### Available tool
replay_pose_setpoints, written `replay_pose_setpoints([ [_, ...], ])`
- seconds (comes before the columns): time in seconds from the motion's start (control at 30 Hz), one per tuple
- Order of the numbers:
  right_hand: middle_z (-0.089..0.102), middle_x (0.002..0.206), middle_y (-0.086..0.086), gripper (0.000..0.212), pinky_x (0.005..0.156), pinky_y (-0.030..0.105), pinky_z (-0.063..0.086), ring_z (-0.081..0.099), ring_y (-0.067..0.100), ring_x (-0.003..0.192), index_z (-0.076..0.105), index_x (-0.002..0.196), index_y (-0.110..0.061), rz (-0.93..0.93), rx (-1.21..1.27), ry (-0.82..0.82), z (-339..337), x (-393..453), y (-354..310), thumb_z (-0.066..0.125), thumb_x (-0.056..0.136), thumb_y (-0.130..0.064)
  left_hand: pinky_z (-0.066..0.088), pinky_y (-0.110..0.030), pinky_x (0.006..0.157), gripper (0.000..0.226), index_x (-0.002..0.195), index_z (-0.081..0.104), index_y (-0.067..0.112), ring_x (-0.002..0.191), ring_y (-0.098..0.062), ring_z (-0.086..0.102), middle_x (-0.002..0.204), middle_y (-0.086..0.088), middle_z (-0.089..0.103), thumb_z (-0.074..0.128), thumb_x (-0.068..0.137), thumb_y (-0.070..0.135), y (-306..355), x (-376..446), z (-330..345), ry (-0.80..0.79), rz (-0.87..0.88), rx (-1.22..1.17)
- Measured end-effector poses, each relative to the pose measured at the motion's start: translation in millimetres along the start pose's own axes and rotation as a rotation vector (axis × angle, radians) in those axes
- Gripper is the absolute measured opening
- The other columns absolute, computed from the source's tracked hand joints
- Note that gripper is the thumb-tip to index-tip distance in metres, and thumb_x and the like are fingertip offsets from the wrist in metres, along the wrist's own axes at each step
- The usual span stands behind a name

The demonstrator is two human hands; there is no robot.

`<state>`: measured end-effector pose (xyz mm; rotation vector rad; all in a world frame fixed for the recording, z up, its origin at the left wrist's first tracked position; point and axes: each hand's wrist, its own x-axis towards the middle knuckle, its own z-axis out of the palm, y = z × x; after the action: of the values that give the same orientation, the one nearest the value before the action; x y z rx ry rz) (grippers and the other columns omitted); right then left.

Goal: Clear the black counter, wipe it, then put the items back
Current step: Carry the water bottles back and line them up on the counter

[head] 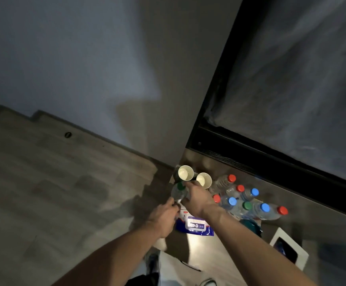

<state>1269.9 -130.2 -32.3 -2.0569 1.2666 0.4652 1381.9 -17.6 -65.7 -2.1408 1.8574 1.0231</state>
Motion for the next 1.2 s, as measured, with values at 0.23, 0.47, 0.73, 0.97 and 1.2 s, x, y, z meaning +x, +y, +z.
replay_pose_setpoints([
  [0.23, 0.051, 0.147, 0.013, 0.060, 0.109, 0.038, 0.047, 0.054, 0.034, 0.132, 0.053, 0.147, -0.017, 0.031, -0.056, -0.009, 26.0, 43.6, -14.5, 0.063, 0.088, -0.009, 0.052, -0.019, 0.083, 0.030, 0.104, 0.054, 0.034, 0.102, -0.016, 0.063, 0.129, 0.009, 0.044, 0.074, 0.090, 0.017, -34.4, -4.4, 11.5, 0.144, -0.096, -0.247],
  [0.47, 0.053, 0.138, 0.012, 0.026, 0.097, 0.034, 0.051, 0.062, 0.032, 0.115, 0.072, 0.118, -0.016, 0.053, 0.002, 0.067, 46.8, 55.7, -16.9, 0.064, 0.093, -0.013, 0.039, 0.000, 0.070, 0.019, 0.090, 0.062, 0.033, 0.087, -0.005, 0.057, 0.108, 0.019, 0.046, 0.075, 0.085, 0.020, -70.6, -43.1, -2.1, 0.299, -0.113, -0.371],
  [0.73, 0.055, 0.112, -0.004, 0.024, 0.093, 0.034, 0.052, 0.063, 0.021, 0.104, 0.065, 0.088, -0.034, -0.073, 0.132, 0.181, 42.1, -18.3, -29.5, 0.066, 0.083, -0.010, 0.038, 0.000, 0.069, 0.023, 0.079, 0.067, 0.038, 0.084, 0.007, 0.060, 0.093, 0.023, 0.055, 0.082, 0.070, 0.023, -93.9, -117.2, -35.7, 0.434, -0.108, -0.413],
  [0.97, 0.060, 0.103, -0.015, 0.029, 0.084, 0.022, 0.045, 0.058, 0.006, 0.095, 0.065, 0.082, -0.044, -0.104, 0.357, 0.339, 17.9, -131.7, -11.8, 0.079, 0.081, -0.018, 0.044, -0.009, 0.067, 0.024, 0.075, 0.068, 0.035, 0.076, 0.001, 0.062, 0.087, 0.021, 0.058, 0.080, 0.062, 0.019, -49.9, -172.7, -55.7, 0.564, 0.017, -0.381],
  [1.2, 0.060, 0.106, -0.022, 0.027, 0.080, 0.024, 0.053, 0.062, 0.006, 0.088, 0.070, 0.097, -0.039, -0.073, 0.439, 0.430, 15.8, -256.7, 56.6, 0.078, 0.081, -0.020, 0.047, -0.020, 0.068, 0.024, 0.077, 0.070, 0.038, 0.079, -0.001, 0.063, 0.096, 0.018, 0.060, 0.077, 0.067, 0.017, 50.6, -201.6, -46.1, 0.505, 0.150, -0.398],
])
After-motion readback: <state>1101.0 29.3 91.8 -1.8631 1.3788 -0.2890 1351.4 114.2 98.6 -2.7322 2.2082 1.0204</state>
